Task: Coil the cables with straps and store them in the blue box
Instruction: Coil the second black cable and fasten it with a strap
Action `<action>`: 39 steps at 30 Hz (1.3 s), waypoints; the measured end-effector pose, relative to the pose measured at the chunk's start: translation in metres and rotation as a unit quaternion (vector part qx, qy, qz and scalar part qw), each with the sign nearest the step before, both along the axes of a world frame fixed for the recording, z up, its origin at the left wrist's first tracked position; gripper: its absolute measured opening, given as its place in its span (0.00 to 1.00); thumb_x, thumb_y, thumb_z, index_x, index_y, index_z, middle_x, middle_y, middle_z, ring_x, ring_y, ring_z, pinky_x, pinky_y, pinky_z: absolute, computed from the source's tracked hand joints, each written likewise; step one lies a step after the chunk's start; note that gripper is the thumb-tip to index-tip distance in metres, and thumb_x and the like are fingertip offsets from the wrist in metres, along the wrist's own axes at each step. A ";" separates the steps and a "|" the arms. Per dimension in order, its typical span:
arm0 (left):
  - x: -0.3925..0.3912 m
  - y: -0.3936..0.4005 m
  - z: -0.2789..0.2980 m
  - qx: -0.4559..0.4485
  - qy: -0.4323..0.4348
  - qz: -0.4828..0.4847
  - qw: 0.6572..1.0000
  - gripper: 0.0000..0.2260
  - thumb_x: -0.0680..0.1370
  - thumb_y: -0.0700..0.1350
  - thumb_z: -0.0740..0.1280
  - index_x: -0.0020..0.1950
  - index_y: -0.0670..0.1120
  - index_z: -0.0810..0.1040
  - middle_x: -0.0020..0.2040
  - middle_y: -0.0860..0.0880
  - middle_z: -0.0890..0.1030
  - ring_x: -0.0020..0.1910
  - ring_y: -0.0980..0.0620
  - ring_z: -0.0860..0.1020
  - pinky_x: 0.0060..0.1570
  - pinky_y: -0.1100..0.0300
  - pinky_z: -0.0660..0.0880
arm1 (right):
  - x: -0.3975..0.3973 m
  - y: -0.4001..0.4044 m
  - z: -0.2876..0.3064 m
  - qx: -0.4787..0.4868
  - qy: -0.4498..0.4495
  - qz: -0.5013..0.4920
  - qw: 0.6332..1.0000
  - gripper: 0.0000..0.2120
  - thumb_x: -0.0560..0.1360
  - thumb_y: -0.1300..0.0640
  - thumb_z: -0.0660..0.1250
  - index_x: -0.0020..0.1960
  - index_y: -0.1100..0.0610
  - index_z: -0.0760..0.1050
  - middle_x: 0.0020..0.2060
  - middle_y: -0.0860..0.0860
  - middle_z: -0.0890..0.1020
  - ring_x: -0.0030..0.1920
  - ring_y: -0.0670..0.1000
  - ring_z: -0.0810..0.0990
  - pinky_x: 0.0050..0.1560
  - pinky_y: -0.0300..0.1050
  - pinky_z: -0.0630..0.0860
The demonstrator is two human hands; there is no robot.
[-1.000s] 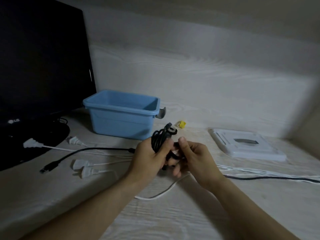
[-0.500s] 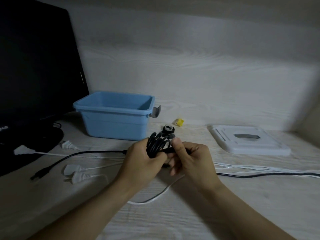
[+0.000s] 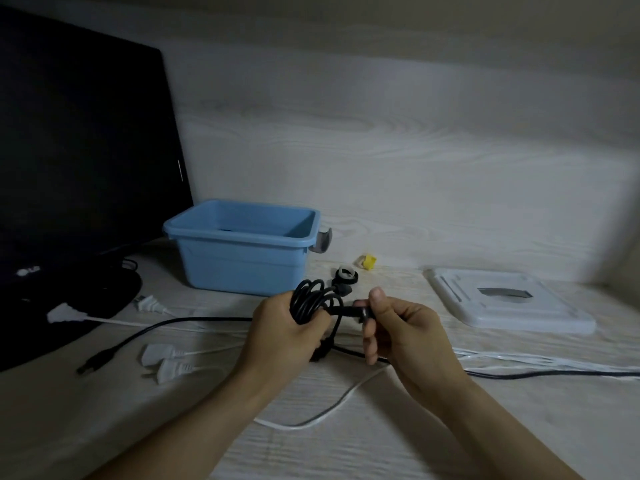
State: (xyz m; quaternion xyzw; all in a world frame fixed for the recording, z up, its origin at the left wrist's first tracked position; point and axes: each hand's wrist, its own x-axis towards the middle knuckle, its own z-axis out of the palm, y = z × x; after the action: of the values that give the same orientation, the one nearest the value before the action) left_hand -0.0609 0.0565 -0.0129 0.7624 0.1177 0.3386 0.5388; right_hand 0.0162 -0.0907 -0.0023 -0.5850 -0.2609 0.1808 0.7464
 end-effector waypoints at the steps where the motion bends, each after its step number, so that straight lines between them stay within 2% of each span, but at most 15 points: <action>1: 0.000 0.000 0.000 -0.001 0.000 -0.004 1.000 0.09 0.73 0.37 0.68 0.33 0.39 0.75 0.26 0.47 0.76 0.27 0.52 0.75 0.28 0.58 0.71 | -0.001 0.000 0.000 -0.020 -0.008 0.024 0.999 0.17 0.77 0.52 0.63 0.48 0.68 0.79 0.30 0.58 0.78 0.26 0.53 0.75 0.27 0.44 0.73; 5: 0.001 -0.001 -0.001 0.017 0.000 -0.028 0.999 0.07 0.74 0.36 0.68 0.35 0.39 0.77 0.28 0.43 0.79 0.28 0.51 0.76 0.30 0.49 0.75 | -0.011 0.001 -0.004 -0.130 -0.114 0.054 0.983 0.09 0.82 0.60 0.60 0.47 0.61 0.76 0.36 0.53 0.81 0.36 0.48 0.80 0.34 0.45 0.78; 8: 0.001 0.002 -0.001 0.038 -0.015 -0.037 0.999 0.10 0.76 0.39 0.69 0.34 0.43 0.75 0.25 0.50 0.76 0.26 0.55 0.73 0.28 0.55 0.73 | -0.019 0.005 -0.006 -0.159 -0.153 0.010 0.975 0.07 0.83 0.62 0.59 0.48 0.59 0.74 0.35 0.50 0.79 0.31 0.44 0.75 0.31 0.38 0.73; 11: 0.001 0.004 0.000 0.049 -0.031 -0.033 0.998 0.09 0.75 0.40 0.71 0.36 0.39 0.77 0.28 0.43 0.76 0.29 0.53 0.74 0.31 0.50 0.75 | -0.025 0.011 -0.004 -0.120 -0.079 0.005 0.990 0.10 0.83 0.64 0.57 0.45 0.58 0.71 0.29 0.45 0.74 0.25 0.39 0.69 0.27 0.30 0.65; 14: 0.001 0.004 0.000 0.034 -0.028 -0.024 0.999 0.09 0.74 0.38 0.72 0.36 0.37 0.77 0.27 0.46 0.75 0.28 0.54 0.72 0.29 0.56 0.71 | -0.031 0.007 0.006 -0.084 -0.021 0.022 0.996 0.10 0.83 0.59 0.59 0.43 0.58 0.71 0.21 0.42 0.65 0.21 0.41 0.61 0.21 0.33 0.59; 17: 0.000 0.005 0.001 0.025 -0.024 -0.036 0.999 0.07 0.73 0.36 0.73 0.38 0.35 0.79 0.30 0.41 0.78 0.31 0.51 0.75 0.30 0.48 0.76 | -0.032 0.004 0.010 -0.067 -0.100 0.001 0.993 0.06 0.79 0.60 0.66 0.48 0.64 0.78 0.21 0.42 0.74 0.21 0.39 0.71 0.23 0.29 0.65; 19: -0.001 0.005 0.001 0.029 -0.034 -0.030 0.999 0.07 0.73 0.38 0.74 0.38 0.39 0.80 0.29 0.47 0.79 0.30 0.56 0.76 0.30 0.55 0.75 | -0.029 0.004 0.008 -0.067 -0.133 -0.041 0.988 0.05 0.78 0.61 0.68 0.49 0.63 0.81 0.26 0.41 0.79 0.25 0.38 0.75 0.28 0.28 0.68; 21: -0.002 0.004 0.001 0.038 -0.037 -0.024 0.998 0.07 0.72 0.42 0.75 0.37 0.41 0.81 0.28 0.52 0.79 0.28 0.59 0.75 0.30 0.59 0.74 | -0.025 0.004 0.004 -0.071 -0.131 -0.075 0.986 0.05 0.78 0.61 0.68 0.49 0.59 0.83 0.28 0.41 0.81 0.27 0.37 0.76 0.30 0.28 0.69; 24: -0.001 0.006 0.000 0.050 -0.033 -0.005 0.998 0.08 0.71 0.46 0.76 0.37 0.44 0.81 0.29 0.51 0.80 0.29 0.58 0.76 0.31 0.56 0.75 | -0.024 0.002 0.006 -0.060 -0.076 -0.060 0.993 0.08 0.80 0.64 0.65 0.50 0.60 0.83 0.22 0.40 0.76 0.23 0.37 0.74 0.25 0.27 0.67; 27: 0.002 0.009 -0.003 0.056 -0.041 0.001 0.998 0.12 0.71 0.53 0.74 0.38 0.44 0.81 0.32 0.47 0.82 0.31 0.56 0.77 0.34 0.57 0.75 | -0.025 0.003 0.007 -0.060 -0.051 -0.043 0.996 0.08 0.80 0.67 0.62 0.49 0.61 0.80 0.19 0.41 0.71 0.20 0.41 0.68 0.25 0.31 0.64; 29: 0.004 0.009 -0.006 0.044 -0.036 -0.030 0.998 0.16 0.71 0.59 0.71 0.40 0.45 0.81 0.33 0.47 0.81 0.32 0.56 0.77 0.35 0.51 0.76 | -0.025 0.006 0.005 -0.056 -0.023 -0.034 0.998 0.08 0.80 0.66 0.63 0.45 0.61 0.79 0.20 0.45 0.66 0.22 0.46 0.62 0.26 0.41 0.62; 31: 0.006 0.009 -0.010 0.036 -0.025 -0.072 0.996 0.18 0.72 0.62 0.70 0.40 0.48 0.78 0.29 0.52 0.77 0.29 0.59 0.74 0.30 0.55 0.71 | -0.025 0.007 0.003 -0.056 -0.035 -0.041 0.997 0.06 0.78 0.67 0.64 0.44 0.65 0.79 0.22 0.49 0.67 0.24 0.48 0.64 0.28 0.42 0.65; 34: 0.008 0.009 -0.014 0.006 -0.016 -0.125 0.992 0.19 0.71 0.65 0.67 0.38 0.48 0.73 0.26 0.58 0.71 0.25 0.60 0.68 0.28 0.60 0.62 | -0.024 0.005 0.003 -0.052 -0.046 -0.054 0.996 0.06 0.77 0.68 0.65 0.45 0.71 0.78 0.24 0.51 0.71 0.25 0.45 0.67 0.26 0.33 0.65; 37: 0.008 0.007 -0.011 -0.008 -0.012 -0.157 0.987 0.19 0.73 0.66 0.64 0.36 0.51 0.70 0.26 0.57 0.68 0.24 0.58 0.66 0.28 0.60 0.60 | -0.023 0.005 0.003 -0.067 -0.035 -0.051 0.996 0.08 0.77 0.66 0.66 0.45 0.71 0.79 0.25 0.51 0.73 0.26 0.46 0.69 0.28 0.37 0.67; 39: 0.008 0.003 -0.007 -0.051 -0.003 -0.178 0.983 0.21 0.77 0.66 0.61 0.34 0.50 0.68 0.26 0.49 0.66 0.25 0.50 0.64 0.30 0.57 0.59 | -0.025 0.006 0.003 -0.080 -0.027 -0.041 0.996 0.10 0.77 0.64 0.66 0.45 0.72 0.79 0.22 0.50 0.70 0.24 0.46 0.64 0.26 0.38 0.62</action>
State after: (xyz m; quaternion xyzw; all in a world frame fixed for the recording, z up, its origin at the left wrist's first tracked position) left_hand -0.0533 0.0591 -0.0201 0.7417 -0.0044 0.2328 0.6290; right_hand -0.0090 -0.0844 0.0003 -0.6575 -0.2411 0.1544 0.6969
